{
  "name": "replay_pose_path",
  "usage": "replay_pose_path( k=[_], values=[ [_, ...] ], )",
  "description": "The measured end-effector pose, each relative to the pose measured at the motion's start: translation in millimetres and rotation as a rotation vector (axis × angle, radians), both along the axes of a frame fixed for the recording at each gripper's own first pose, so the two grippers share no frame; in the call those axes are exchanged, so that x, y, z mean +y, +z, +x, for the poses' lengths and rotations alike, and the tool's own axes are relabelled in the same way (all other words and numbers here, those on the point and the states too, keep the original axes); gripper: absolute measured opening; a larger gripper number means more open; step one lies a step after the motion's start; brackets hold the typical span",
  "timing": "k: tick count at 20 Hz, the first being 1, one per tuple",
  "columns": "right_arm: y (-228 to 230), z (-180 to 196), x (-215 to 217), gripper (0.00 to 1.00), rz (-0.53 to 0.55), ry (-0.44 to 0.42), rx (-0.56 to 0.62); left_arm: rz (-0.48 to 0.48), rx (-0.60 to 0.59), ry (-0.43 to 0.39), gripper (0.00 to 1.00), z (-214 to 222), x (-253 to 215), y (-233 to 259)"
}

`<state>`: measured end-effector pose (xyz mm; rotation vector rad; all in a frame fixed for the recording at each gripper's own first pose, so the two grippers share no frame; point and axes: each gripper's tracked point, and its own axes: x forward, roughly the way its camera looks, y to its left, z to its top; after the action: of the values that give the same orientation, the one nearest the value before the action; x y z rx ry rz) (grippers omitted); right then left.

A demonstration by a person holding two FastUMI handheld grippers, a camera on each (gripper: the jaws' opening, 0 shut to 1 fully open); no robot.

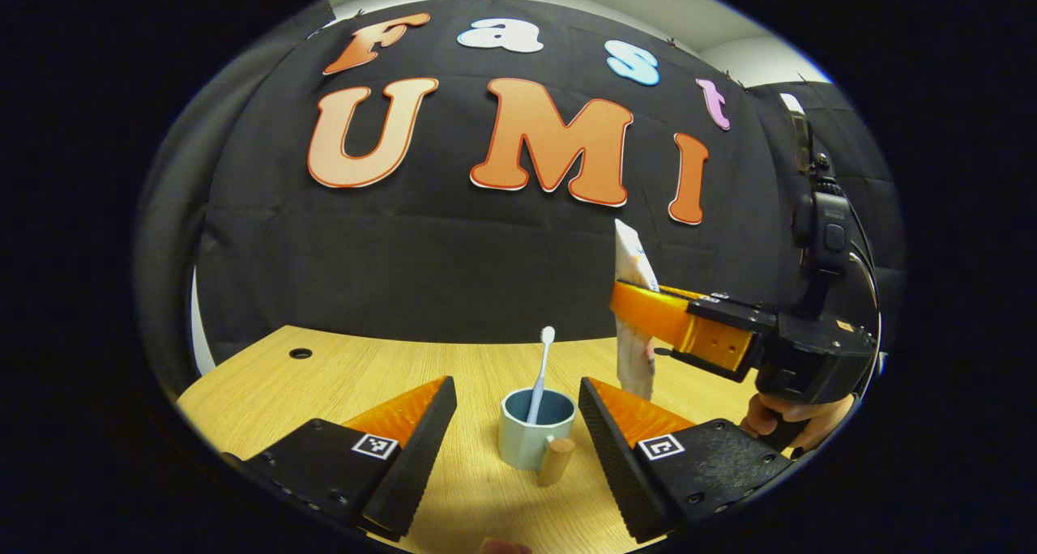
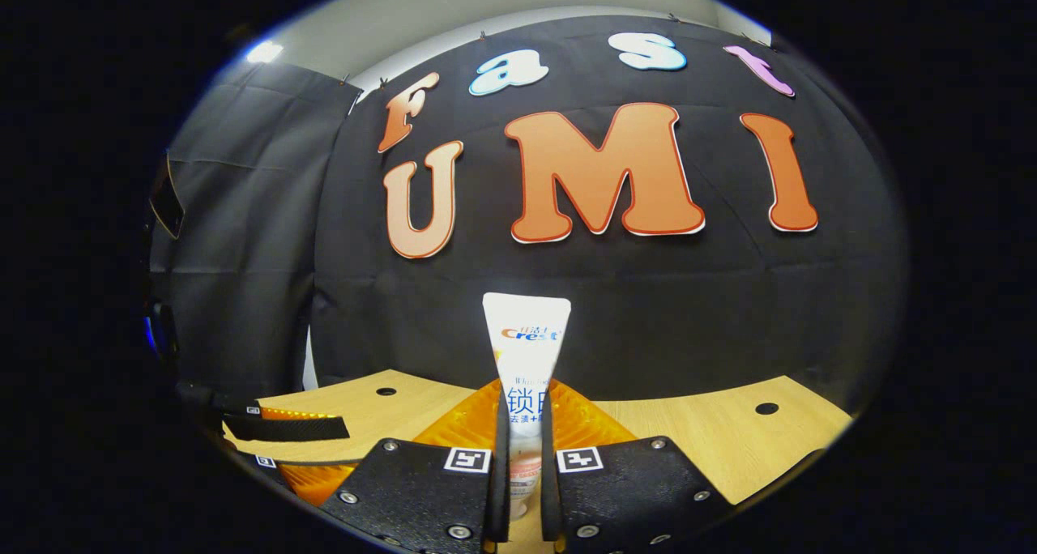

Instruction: Put the toothbrush and toothpaste on the desktop into the cup, then pick up the cup and place it on the coaster on the desktop.

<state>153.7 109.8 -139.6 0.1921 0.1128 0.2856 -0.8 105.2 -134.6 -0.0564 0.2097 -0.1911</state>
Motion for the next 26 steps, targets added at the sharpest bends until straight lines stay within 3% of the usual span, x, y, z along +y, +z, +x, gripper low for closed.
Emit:
replay_pose_path(
  k=[6, 9, 15, 20, 23, 26],
  values=[
    [-19, 22, 32, 0.16, 0.047, 0.028, -0.035, 0.007, -0.023, 0.040, 0.92, -6, 25, -6],
    [-31, 30, 43, 0.16, 0.064, 0.045, -0.042, 0.041, -0.093, 0.085, 0.92, -1, 44, 3],
    [-57, 34, 55, 0.16, 0.007, 0.051, -0.037, 0.035, -0.074, 0.095, 0.95, -7, 45, 1],
    [-79, 29, 57, 0.29, -0.045, 0.056, 0.028, 0.041, -0.038, 0.098, 0.95, -11, 47, -14],
    [-79, 22, 56, 0.31, -0.061, 0.058, 0.034, 0.041, -0.021, 0.096, 0.95, -12, 45, -18],
    [-75, 19, 51, 0.48, -0.078, 0.048, 0.033, 0.044, -0.014, 0.099, 0.94, -12, 44, -21]
  ],
)
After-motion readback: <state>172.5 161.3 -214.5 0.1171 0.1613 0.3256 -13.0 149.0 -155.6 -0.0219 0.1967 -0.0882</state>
